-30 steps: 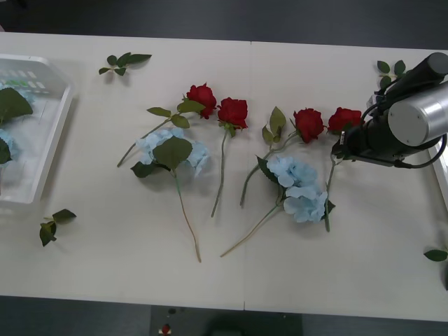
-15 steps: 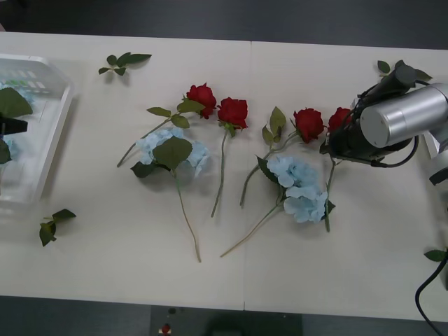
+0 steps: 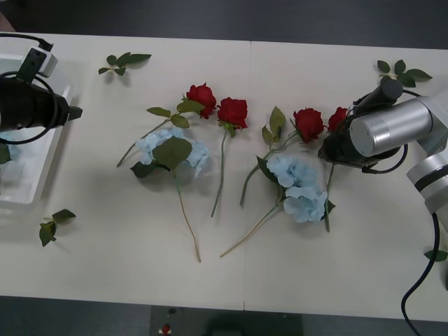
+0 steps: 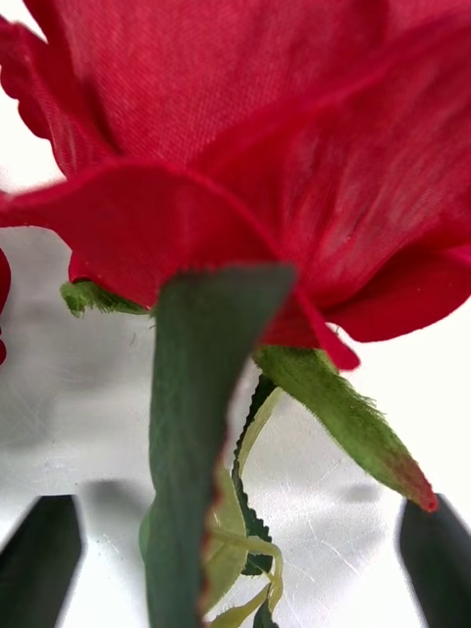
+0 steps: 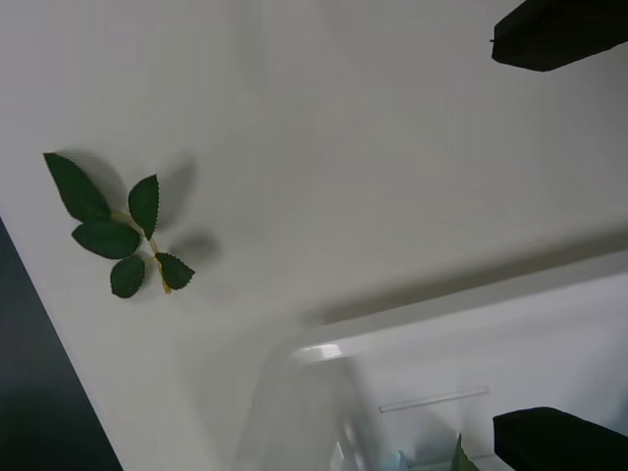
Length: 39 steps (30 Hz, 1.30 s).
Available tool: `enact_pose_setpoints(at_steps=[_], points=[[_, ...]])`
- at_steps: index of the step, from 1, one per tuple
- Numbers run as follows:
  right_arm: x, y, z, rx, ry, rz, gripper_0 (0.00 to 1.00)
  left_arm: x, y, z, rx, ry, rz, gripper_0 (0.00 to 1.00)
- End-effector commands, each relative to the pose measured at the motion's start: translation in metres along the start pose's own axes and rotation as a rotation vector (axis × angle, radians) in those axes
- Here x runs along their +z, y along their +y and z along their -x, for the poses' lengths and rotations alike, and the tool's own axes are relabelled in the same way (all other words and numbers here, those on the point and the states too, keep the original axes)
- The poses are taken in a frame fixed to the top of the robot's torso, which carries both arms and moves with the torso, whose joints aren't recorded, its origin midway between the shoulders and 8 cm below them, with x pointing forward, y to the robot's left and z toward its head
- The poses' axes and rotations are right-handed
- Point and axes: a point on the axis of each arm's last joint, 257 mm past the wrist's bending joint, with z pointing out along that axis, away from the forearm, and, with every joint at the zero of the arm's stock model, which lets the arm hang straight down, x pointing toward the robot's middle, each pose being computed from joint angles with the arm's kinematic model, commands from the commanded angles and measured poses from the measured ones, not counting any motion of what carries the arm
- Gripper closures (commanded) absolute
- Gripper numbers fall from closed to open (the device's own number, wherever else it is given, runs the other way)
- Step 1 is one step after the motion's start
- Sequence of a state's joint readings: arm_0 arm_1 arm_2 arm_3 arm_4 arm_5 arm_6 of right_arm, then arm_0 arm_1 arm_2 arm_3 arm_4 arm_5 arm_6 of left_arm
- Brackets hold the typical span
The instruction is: Put the red flowers into the right box and the blue flowers into the left box
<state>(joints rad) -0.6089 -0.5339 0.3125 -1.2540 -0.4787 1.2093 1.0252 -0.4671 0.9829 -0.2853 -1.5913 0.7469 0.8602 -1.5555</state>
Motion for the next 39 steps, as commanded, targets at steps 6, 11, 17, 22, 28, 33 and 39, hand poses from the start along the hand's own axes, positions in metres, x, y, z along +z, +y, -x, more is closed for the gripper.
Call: enact_pose_setpoints(at_steps=[6,11,17,22,28,33,39], points=[[-0.009,0.017,0.016,-0.052,-0.030,0.025,1.00,0.027,-0.065,0.040,0.045,-0.055,0.014,0.00],[-0.009,0.017,0.016,-0.041,-0.029,0.027,1.00,0.043,-0.100,0.041,0.078,-0.041,-0.018,0.00],[-0.025,0.006,0.027,-0.050,-0.045,0.007,1.00,0.068,-0.128,0.028,0.148,0.007,-0.015,0.00],[-0.072,-0.023,0.048,-0.079,-0.059,-0.047,1.00,0.081,-0.143,0.014,0.165,0.050,-0.026,0.00],[-0.126,-0.075,0.072,-0.074,-0.069,-0.093,1.00,0.085,-0.161,0.005,0.149,0.069,-0.062,0.00],[-0.159,-0.124,0.093,-0.076,-0.098,-0.133,1.00,0.086,-0.171,-0.007,0.101,0.103,-0.104,0.00],[-0.190,-0.196,0.109,-0.086,-0.130,-0.172,1.00,0.094,-0.178,-0.015,0.074,0.113,-0.121,0.00]])
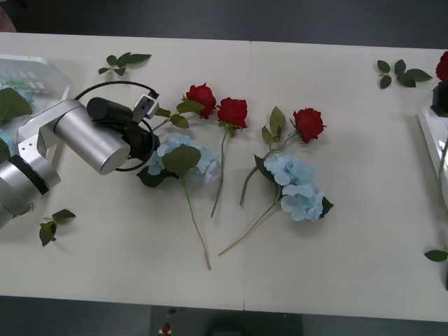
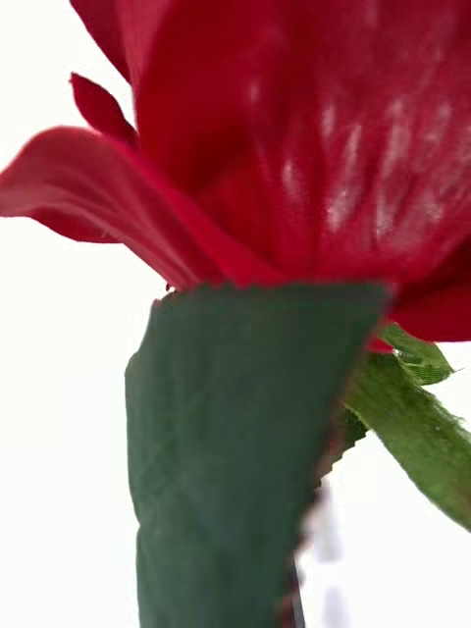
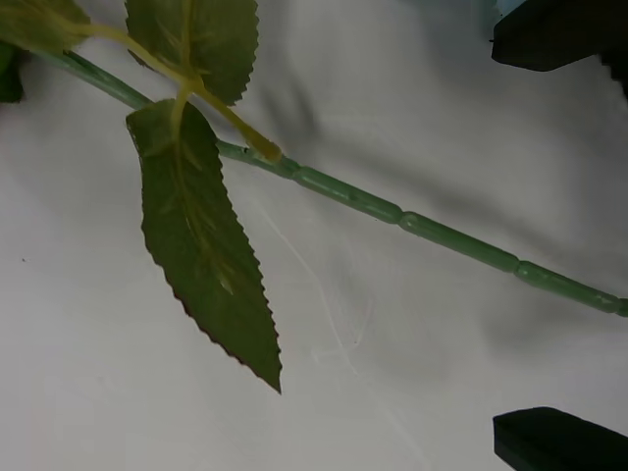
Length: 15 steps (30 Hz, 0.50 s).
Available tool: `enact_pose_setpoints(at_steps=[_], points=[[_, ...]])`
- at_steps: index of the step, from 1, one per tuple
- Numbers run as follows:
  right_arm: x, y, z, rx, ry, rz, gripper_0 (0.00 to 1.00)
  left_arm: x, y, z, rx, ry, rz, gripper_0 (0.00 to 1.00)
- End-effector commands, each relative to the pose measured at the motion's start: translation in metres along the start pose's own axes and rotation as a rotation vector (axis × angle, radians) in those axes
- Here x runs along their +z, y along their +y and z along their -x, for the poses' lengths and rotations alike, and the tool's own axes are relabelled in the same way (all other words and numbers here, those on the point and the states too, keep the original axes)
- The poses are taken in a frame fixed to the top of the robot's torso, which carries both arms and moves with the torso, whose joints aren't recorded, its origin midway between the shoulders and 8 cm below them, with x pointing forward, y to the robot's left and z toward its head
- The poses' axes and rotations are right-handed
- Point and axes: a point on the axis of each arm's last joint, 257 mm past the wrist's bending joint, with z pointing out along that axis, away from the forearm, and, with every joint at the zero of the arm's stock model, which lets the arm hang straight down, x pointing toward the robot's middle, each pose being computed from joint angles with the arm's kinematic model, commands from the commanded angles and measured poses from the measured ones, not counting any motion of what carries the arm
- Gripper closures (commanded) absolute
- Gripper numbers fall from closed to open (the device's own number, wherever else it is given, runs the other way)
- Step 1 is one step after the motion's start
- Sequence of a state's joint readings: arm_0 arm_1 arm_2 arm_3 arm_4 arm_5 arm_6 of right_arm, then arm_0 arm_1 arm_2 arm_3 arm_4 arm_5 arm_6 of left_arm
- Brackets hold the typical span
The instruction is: Put the red flowers into the right box and the blue flowers into the left box
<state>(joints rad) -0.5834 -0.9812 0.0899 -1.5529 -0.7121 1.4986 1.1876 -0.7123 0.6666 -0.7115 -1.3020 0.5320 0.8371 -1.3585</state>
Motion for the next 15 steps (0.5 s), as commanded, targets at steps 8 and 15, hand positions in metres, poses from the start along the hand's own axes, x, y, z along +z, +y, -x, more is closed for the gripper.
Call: enact_pose_setpoints(at_steps=[8,15], points=[[-0.020,-0.133,0.013,-0.070,-0.035,-0.004,1.00,0.005,-0.006,0.011,-0.006,-0.012,-0.004,0.12],[-0.001,-0.168,0.010,-0.117,-0.058,-0.034,1.00,0.008,-0.008,0.004,-0.010,0.002,-0.007,0.29]])
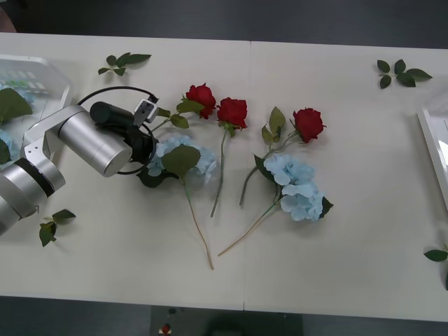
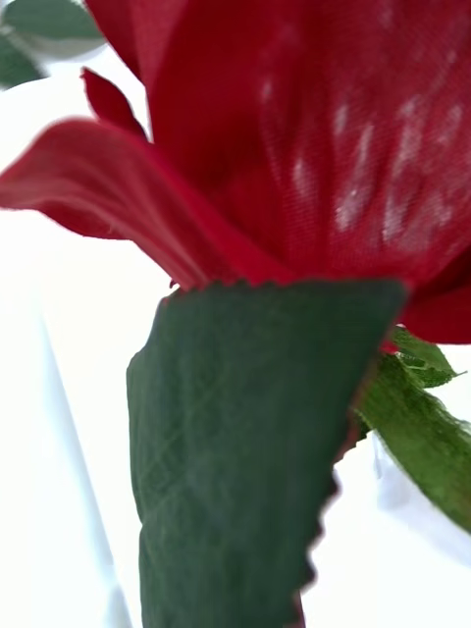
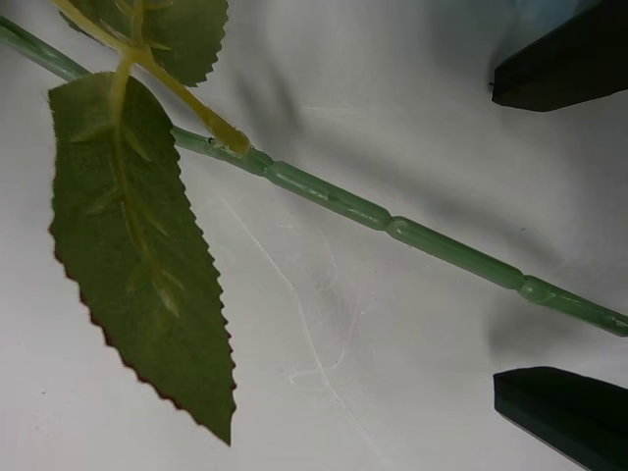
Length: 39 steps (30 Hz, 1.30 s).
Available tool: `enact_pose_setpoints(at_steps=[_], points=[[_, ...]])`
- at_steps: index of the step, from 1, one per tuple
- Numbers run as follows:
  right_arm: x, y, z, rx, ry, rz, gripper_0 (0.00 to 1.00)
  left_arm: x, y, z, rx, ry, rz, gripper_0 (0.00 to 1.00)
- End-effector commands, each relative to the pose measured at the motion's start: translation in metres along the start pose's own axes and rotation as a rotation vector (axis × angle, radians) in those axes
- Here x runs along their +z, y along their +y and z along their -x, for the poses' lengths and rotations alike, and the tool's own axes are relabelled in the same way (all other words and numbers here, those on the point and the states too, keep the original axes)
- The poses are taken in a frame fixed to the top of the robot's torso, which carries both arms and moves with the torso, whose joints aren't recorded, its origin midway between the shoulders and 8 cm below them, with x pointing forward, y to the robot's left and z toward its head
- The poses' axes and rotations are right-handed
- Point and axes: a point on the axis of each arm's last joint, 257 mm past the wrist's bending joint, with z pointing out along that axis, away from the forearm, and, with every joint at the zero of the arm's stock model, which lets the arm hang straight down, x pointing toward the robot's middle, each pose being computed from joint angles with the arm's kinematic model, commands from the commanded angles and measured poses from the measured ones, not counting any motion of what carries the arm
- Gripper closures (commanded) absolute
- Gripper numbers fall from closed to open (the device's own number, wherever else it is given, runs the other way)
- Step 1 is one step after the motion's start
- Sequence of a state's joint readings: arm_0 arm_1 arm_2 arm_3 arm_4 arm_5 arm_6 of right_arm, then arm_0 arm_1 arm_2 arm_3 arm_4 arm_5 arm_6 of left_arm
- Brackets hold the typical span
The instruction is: Put the red flowers into the right box and the blue flowers into the left box
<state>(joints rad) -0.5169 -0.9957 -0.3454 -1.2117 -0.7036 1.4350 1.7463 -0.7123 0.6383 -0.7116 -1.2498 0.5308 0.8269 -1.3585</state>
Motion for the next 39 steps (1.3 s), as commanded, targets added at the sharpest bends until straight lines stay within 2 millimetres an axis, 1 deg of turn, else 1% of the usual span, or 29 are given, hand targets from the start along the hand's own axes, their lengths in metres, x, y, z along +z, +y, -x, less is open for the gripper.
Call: enact_pose_setpoints(at_steps=[1,7,9,11,12,14,15,16,17,18,19,20,23,25,29,31,32,34,36,38,39], points=[[0.006,-0.016,0.010,-0.115,-0.037,-0.029,1.00,-0.001,-0.006,0.014,0.010,-0.019,-0.007,0.31],[0.027,-0.042,0.007,-0.141,-0.072,-0.073,1.00,0.002,-0.003,0.008,0.003,-0.005,-0.002,0.34],[0.035,-0.050,0.003,-0.148,-0.075,-0.088,1.00,0.002,-0.004,0.008,-0.001,-0.004,-0.003,0.39],[0.045,-0.054,-0.003,-0.157,-0.066,-0.102,1.00,0.003,-0.005,0.008,-0.005,-0.003,-0.006,0.49],[0.047,-0.054,-0.005,-0.161,-0.064,-0.104,1.00,0.003,-0.006,0.007,-0.006,-0.003,-0.006,0.51],[0.054,-0.053,-0.008,-0.179,-0.055,-0.117,1.00,0.004,-0.005,0.006,-0.013,0.001,-0.005,0.66],[0.056,-0.052,-0.009,-0.186,-0.053,-0.117,0.96,0.004,-0.004,0.005,-0.015,0.004,-0.004,0.74],[0.056,-0.051,-0.009,-0.189,-0.052,-0.119,0.70,0.004,-0.004,0.005,-0.018,0.004,-0.005,0.88],[0.056,-0.051,-0.008,-0.189,-0.054,-0.119,0.52,0.004,-0.005,0.005,-0.021,0.004,-0.006,0.94],[0.056,-0.050,-0.008,-0.189,-0.054,-0.118,0.21,0.004,-0.004,0.004,-0.024,0.006,-0.005,1.00],[0.055,-0.050,-0.007,-0.188,-0.054,-0.116,0.07,0.005,-0.004,0.004,-0.026,0.006,-0.005,1.00],[0.055,-0.048,-0.006,-0.189,-0.055,-0.112,0.04,0.004,-0.004,0.004,-0.029,0.006,-0.005,1.00],[0.051,-0.044,-0.003,-0.189,-0.048,-0.098,0.02,0.004,-0.003,0.004,-0.032,0.006,-0.004,1.00],[0.047,-0.039,-0.002,-0.187,-0.038,-0.082,0.02,0.003,0.002,0.004,-0.031,0.004,0.003,1.00],[0.027,-0.024,0.004,-0.190,-0.018,-0.035,0.01,-0.005,0.019,0.006,-0.022,-0.007,0.022,1.00],[0.013,-0.013,0.007,-0.202,-0.007,-0.010,0.01,-0.012,0.030,0.006,-0.032,-0.006,0.021,1.00],[0.004,-0.006,0.008,-0.211,0.002,0.007,0.01,-0.016,0.038,0.001,-0.035,0.002,0.023,1.00],[-0.005,0.005,0.005,-0.214,0.021,0.036,0.01,-0.023,0.051,-0.008,-0.023,0.015,0.039,1.00],[-0.014,0.024,0.002,-0.216,0.037,0.080,0.01,-0.031,0.065,-0.020,-0.006,0.023,0.056,1.00],[-0.020,0.037,-0.001,-0.223,0.048,0.107,0.01,-0.037,0.073,-0.028,0.003,0.028,0.065,1.00],[-0.025,0.050,-0.005,-0.211,0.062,0.133,0.01,-0.043,0.079,-0.036,0.016,0.032,0.072,1.00]])
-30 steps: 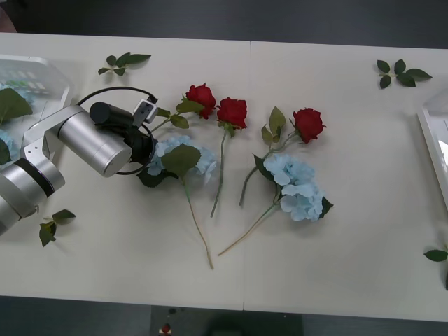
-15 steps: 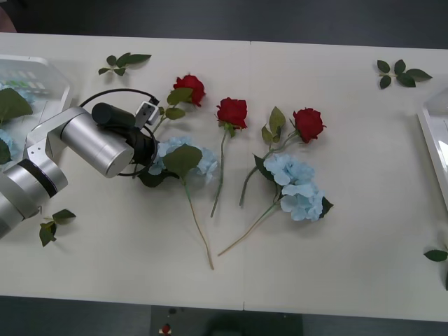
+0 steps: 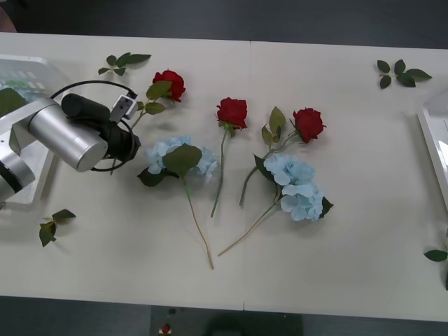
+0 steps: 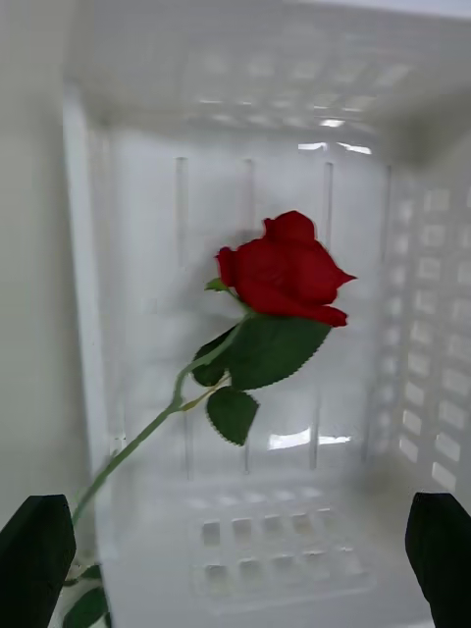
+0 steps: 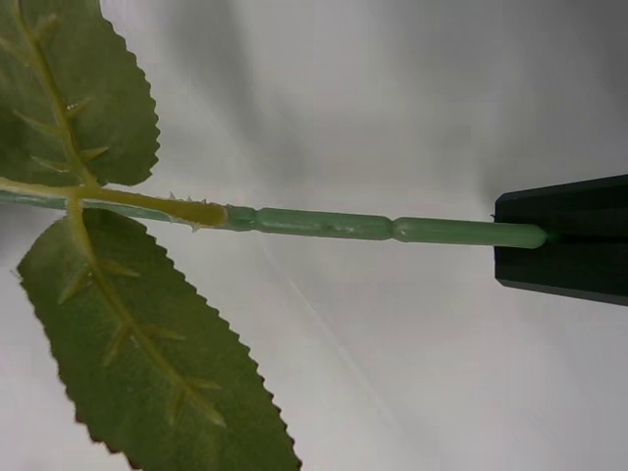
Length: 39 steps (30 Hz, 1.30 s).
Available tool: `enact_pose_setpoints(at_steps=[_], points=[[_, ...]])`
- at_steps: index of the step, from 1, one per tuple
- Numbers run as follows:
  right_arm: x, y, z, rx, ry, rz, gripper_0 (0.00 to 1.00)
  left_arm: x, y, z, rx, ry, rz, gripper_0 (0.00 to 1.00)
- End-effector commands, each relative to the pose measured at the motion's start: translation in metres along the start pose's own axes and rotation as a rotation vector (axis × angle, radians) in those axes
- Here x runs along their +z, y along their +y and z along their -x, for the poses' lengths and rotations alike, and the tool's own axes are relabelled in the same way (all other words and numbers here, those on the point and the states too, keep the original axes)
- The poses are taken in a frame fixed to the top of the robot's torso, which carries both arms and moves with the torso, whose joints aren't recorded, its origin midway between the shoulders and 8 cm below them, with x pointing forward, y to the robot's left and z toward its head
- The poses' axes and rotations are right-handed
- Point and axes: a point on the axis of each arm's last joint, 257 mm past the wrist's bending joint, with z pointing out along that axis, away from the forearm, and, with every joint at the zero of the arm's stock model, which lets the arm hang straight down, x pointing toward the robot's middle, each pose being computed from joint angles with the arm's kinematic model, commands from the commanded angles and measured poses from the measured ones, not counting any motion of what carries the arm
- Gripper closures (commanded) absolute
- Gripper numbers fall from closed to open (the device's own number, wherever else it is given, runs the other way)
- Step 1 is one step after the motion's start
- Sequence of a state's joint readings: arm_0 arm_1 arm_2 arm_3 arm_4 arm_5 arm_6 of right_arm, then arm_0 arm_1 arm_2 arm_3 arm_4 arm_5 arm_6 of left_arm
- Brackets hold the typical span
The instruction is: Put the red flowers into the right box and the blue flowers into the left box
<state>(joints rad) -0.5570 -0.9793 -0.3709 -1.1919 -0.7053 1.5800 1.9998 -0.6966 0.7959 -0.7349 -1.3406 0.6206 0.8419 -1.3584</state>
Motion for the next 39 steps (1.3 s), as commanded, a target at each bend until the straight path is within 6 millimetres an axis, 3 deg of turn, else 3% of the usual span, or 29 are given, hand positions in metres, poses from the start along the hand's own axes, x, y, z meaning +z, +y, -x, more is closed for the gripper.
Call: enact_pose_setpoints(at_steps=[1,3,5,12,16,19,22,25,28,33,39], points=[[-0.020,0.038,0.022,0.015,-0.043,0.067,0.01,-0.020,0.033,-0.022,0.018,0.009,0.041,1.00],[-0.025,0.065,0.023,0.037,-0.037,0.111,0.01,-0.030,0.043,-0.038,0.040,0.021,0.053,1.00],[-0.029,0.075,0.018,0.061,-0.028,0.124,0.02,-0.036,0.046,-0.052,0.058,0.034,0.055,1.00],[-0.045,0.128,-0.021,0.210,-0.023,0.110,0.01,-0.061,0.058,-0.114,0.098,0.093,0.060,1.00],[-0.045,0.156,-0.044,0.277,-0.015,0.117,0.01,-0.063,0.064,-0.134,0.098,0.111,0.066,1.00],[-0.045,0.188,-0.062,0.353,-0.010,0.143,0.01,-0.062,0.070,-0.141,0.104,0.121,0.083,1.00],[-0.045,0.214,-0.072,0.407,-0.004,0.170,0.02,-0.061,0.072,-0.141,0.125,0.117,0.099,0.79],[-0.046,0.246,-0.080,0.457,0.006,0.212,0.01,-0.060,0.074,-0.139,0.154,0.100,0.114,0.44],[-0.047,0.271,-0.086,0.502,0.017,0.244,0.01,-0.059,0.072,-0.136,0.156,0.087,0.109,0.28],[-0.048,0.308,-0.093,0.580,0.040,0.288,0.01,-0.059,0.066,-0.123,0.160,0.043,0.093,0.23],[-0.049,0.351,-0.103,0.683,0.096,0.321,0.02,-0.061,0.036,-0.073,0.144,-0.056,0.037,0.23]])
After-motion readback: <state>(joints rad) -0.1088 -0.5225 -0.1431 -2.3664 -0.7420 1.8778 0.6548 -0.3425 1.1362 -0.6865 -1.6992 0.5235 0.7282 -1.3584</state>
